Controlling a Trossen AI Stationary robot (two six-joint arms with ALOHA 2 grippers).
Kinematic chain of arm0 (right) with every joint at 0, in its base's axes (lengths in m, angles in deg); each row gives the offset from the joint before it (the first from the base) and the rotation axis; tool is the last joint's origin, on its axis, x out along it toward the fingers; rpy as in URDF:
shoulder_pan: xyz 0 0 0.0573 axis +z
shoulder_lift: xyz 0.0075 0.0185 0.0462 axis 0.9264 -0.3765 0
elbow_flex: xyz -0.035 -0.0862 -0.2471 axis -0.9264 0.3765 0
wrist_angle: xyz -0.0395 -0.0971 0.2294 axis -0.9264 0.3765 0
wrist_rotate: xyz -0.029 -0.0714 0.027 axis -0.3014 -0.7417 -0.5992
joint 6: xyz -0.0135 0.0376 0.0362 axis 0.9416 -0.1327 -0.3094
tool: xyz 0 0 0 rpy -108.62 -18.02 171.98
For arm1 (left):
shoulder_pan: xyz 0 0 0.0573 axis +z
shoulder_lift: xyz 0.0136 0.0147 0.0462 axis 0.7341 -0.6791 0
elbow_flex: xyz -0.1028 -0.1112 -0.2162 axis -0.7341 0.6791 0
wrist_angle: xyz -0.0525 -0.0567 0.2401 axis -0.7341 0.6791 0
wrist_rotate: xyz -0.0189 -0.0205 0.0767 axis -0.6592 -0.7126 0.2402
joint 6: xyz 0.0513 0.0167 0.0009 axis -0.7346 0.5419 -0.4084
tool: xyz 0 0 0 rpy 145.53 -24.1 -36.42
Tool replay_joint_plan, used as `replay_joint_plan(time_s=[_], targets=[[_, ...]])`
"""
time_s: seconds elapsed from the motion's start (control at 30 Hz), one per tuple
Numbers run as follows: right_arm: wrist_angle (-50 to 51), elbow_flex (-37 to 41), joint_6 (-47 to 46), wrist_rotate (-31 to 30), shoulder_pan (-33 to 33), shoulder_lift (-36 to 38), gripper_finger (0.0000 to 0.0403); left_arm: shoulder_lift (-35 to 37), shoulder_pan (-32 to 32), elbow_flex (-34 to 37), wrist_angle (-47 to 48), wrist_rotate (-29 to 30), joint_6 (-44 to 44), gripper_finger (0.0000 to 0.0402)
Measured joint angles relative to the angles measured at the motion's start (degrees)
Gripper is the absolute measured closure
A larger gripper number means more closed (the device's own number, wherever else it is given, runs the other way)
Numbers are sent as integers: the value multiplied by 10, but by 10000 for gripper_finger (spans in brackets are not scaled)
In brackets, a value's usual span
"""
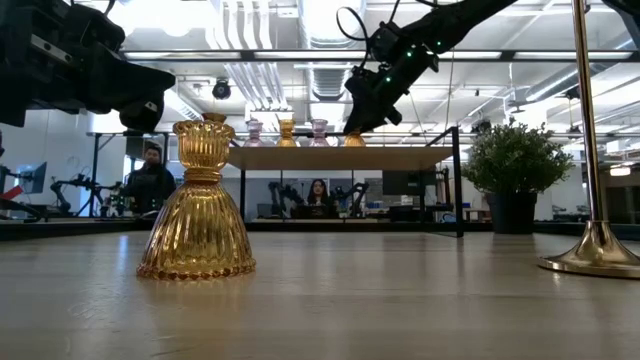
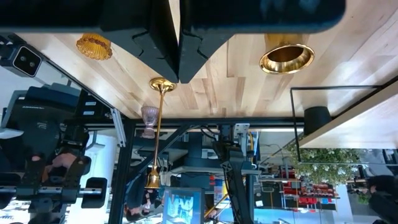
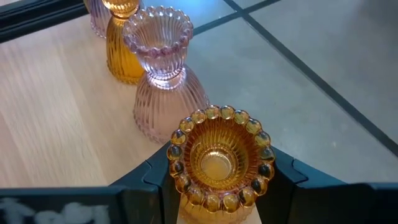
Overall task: Pick & Place candle stick holders
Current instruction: Put the top yellow glass candle holder on the shelf aligned with the other glass candle holders
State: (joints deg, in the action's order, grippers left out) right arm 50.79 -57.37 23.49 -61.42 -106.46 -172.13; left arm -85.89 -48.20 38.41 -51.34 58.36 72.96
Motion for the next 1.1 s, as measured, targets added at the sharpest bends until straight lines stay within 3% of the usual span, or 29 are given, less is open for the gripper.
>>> replay_joint_plan(time_s=[1.1], targets=[[-28, 0, -5, 2, -1, -25, 236, 0, 0, 0, 0, 0, 0, 388]])
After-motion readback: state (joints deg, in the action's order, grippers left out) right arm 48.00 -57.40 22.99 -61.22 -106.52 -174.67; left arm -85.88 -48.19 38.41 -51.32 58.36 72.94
